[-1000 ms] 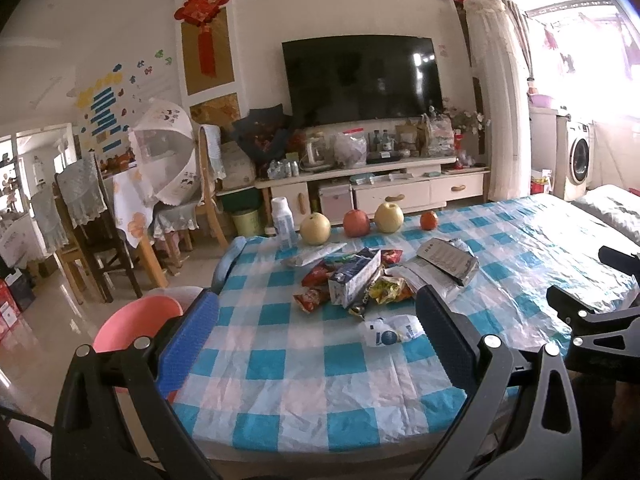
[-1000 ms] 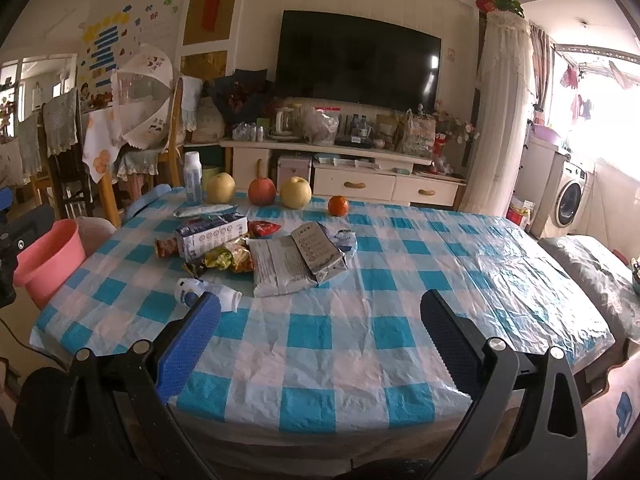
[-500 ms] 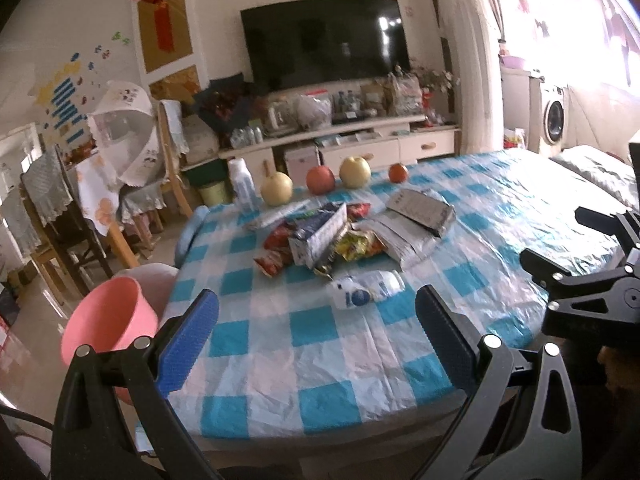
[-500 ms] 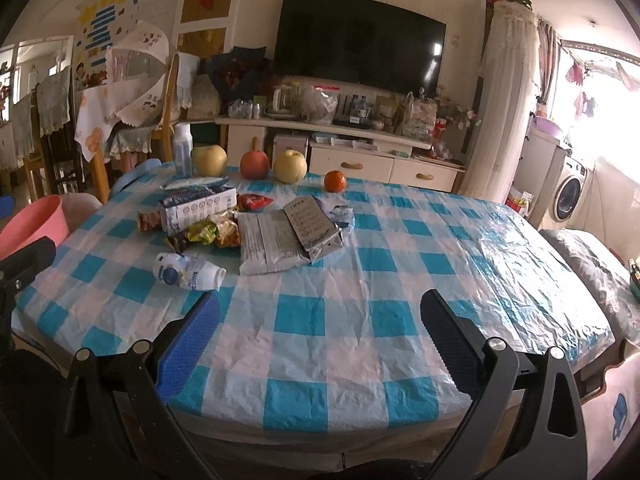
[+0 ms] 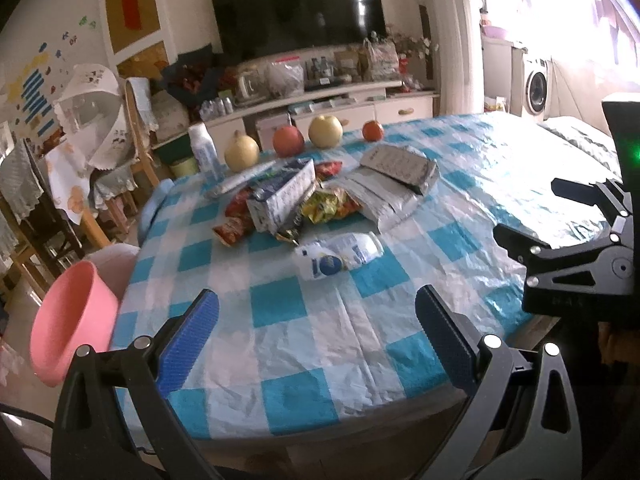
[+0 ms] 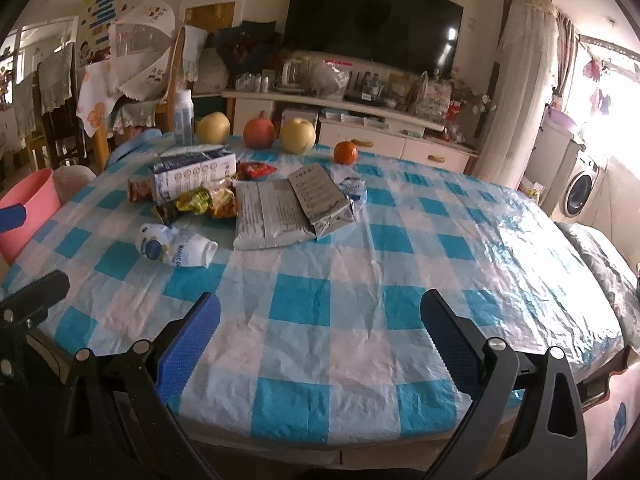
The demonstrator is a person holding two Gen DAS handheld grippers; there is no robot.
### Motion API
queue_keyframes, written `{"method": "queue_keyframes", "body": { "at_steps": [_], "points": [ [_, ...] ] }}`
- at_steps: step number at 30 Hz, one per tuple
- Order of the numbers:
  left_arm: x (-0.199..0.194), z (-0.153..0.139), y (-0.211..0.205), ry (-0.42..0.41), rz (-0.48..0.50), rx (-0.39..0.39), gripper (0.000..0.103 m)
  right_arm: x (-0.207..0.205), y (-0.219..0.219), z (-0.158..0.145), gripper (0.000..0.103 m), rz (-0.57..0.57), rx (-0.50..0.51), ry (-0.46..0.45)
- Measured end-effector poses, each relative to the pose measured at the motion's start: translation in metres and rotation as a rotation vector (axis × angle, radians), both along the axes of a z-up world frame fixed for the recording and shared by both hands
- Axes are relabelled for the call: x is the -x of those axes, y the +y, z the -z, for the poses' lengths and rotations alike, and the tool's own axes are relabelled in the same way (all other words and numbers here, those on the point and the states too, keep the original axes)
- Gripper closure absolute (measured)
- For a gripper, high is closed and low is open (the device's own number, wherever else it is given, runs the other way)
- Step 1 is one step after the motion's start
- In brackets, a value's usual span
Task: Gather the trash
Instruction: 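Grasp the white yogurt bottle with left tool while right tool grasps the milk carton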
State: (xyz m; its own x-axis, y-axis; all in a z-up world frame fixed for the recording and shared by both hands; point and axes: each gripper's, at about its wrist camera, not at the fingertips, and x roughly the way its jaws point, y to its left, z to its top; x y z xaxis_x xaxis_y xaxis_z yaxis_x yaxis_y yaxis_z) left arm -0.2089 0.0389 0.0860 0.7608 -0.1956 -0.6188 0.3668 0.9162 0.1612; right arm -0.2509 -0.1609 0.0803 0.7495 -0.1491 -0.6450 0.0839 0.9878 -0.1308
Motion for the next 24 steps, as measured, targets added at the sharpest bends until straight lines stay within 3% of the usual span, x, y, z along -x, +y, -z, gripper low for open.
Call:
{"method": "queue_keyframes", "body": {
  "at_steps": [5,15,24],
  "points": [
    [-0.013,0.016,-0.002,0.055,-0.006,0.029,0.004,-0.024,-0.021,0.017,0.004,0.032,-0.123,0.062],
    [-0.051,0.039,-0.011,0.150,-0.067,0.108,0.004,-0.075,-0.044,0.044,0.004,-0.023,-0.349,0.158],
    [-0.088,0.061,-0.016,0.244,-0.139,0.224,0.004,-0.116,-0.080,0.039,0.004,-0.003,-0.443,0.089]
  ]
}}
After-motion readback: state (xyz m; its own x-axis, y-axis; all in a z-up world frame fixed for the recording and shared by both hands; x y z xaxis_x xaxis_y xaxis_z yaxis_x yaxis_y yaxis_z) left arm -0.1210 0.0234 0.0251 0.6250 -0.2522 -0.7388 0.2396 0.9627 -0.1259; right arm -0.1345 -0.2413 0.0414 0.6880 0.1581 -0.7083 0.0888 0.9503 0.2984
